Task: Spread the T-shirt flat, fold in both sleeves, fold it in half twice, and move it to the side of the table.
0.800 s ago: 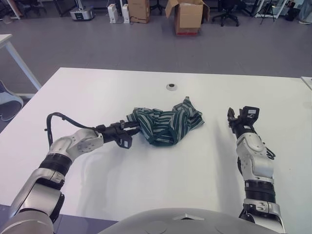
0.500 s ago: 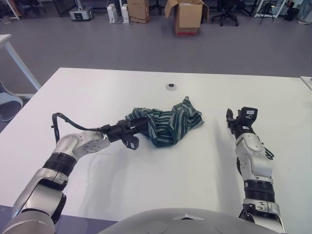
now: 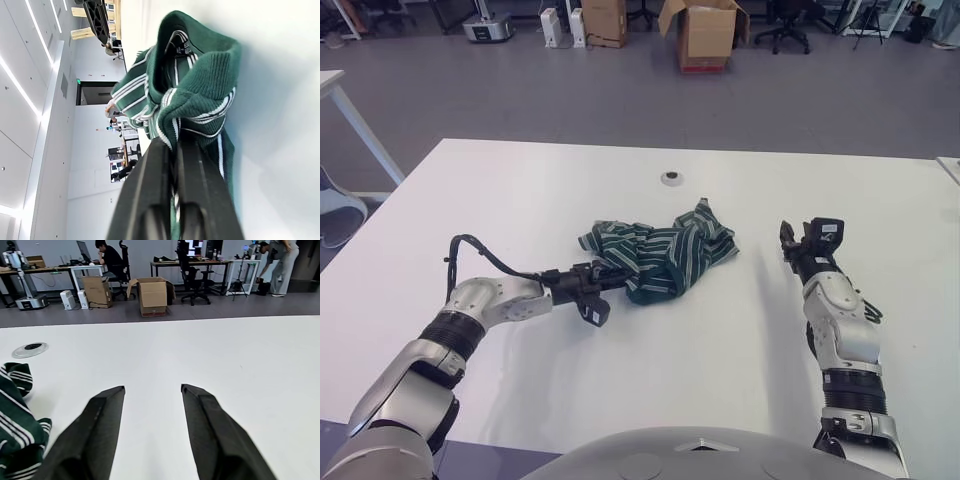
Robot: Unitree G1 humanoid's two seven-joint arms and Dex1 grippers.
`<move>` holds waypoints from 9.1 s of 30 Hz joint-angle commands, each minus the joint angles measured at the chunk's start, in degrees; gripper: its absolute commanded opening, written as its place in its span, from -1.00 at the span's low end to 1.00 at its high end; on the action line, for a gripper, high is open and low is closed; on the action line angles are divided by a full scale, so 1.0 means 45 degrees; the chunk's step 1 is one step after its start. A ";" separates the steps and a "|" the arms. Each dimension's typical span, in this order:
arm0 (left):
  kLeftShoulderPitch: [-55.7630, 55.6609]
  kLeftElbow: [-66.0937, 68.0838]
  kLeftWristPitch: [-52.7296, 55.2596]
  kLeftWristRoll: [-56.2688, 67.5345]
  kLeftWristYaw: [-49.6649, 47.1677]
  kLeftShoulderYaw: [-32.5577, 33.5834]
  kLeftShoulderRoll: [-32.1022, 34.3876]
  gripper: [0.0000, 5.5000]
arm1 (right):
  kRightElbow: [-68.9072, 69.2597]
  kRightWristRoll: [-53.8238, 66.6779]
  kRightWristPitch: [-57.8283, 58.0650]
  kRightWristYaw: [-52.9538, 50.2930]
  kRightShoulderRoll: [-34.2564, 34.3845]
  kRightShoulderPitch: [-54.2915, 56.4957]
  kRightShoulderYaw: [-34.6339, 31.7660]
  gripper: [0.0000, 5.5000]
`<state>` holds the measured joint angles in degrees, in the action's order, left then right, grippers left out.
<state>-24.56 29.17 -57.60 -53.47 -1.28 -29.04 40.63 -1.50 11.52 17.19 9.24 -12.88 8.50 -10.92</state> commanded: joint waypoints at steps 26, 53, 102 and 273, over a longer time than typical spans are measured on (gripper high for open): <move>0.1715 -0.1057 -0.2280 -0.0094 0.1147 -0.1775 0.1016 -1.00 | -1.1064 -0.3662 -0.1147 1.8279 -0.3034 0.8348 0.7994 -0.23; 0.1898 -0.0706 -0.2034 -0.0068 0.0972 -0.1738 0.0681 -1.00 | -0.6271 -0.1619 0.0708 1.8463 -0.4146 0.6616 0.8263 -0.99; -0.0886 0.2007 0.1626 1.0420 0.6559 0.3222 -0.1486 -1.00 | -0.6439 0.0376 0.0417 1.3290 -0.3389 0.5774 0.3685 -0.99; 0.4301 -0.2358 1.2491 1.5004 0.9883 0.6986 -0.1534 -0.99 | 0.0806 0.2192 0.0965 0.5719 -0.2753 0.0781 0.0197 -0.52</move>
<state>-5.72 23.19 -1.53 14.90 44.39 0.86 33.01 1.21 20.73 21.67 34.81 -25.18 12.81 -9.74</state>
